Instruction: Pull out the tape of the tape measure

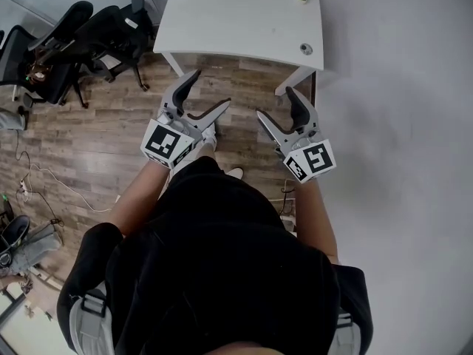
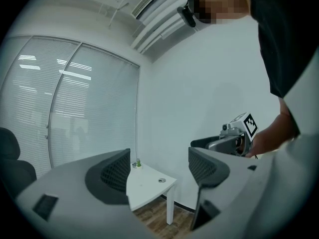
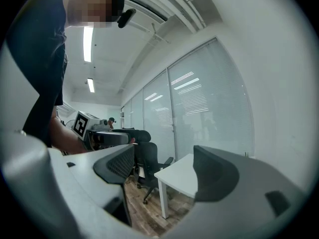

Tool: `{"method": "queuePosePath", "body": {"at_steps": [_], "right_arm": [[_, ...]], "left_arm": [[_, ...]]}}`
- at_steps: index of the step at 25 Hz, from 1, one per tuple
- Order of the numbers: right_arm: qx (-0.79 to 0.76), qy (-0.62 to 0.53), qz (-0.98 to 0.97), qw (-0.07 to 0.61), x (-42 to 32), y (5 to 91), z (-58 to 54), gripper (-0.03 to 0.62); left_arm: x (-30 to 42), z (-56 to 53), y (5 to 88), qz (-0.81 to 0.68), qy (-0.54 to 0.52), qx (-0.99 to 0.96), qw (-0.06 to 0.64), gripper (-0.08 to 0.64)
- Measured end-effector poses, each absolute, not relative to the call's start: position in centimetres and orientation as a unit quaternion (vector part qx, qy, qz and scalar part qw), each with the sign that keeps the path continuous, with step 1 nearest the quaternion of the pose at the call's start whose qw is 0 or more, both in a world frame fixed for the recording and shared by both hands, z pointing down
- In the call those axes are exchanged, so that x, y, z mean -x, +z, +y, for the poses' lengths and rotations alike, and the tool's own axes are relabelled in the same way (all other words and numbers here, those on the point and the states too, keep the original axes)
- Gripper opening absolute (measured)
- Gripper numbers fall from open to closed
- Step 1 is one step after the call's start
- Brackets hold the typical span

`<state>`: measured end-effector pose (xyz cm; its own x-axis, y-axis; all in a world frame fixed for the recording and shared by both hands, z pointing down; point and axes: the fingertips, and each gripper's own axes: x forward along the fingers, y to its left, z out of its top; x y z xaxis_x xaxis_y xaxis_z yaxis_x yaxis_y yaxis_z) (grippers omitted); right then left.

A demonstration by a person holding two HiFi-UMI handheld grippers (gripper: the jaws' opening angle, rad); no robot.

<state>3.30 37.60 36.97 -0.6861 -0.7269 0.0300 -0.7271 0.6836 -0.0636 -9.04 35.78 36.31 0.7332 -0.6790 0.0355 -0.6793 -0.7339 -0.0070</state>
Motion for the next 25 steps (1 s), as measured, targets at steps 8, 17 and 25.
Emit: {"method": "queuePosePath", "body": {"at_steps": [8,17,25], "right_arm": [[-0.408,0.035,-0.912,0.014,-2.2,36.5,28.4,0.359],[-0.421,0.041,-0.906,0.021,1.7,35.8,18.5,0.357],[-0.435,0.055,-0.898,0.021,4.3,36.5,13.1,0.357]], "left_arm": [[9.8,26.2,35.6,-0.345,0.013,-0.939,-0.004,0.360],[13.2,16.1,36.3,-0.322,0.025,-0.946,0.013,0.360],[15.6,9.9,36.9,-0.309,0.027,-0.951,0.018,0.359]]}}
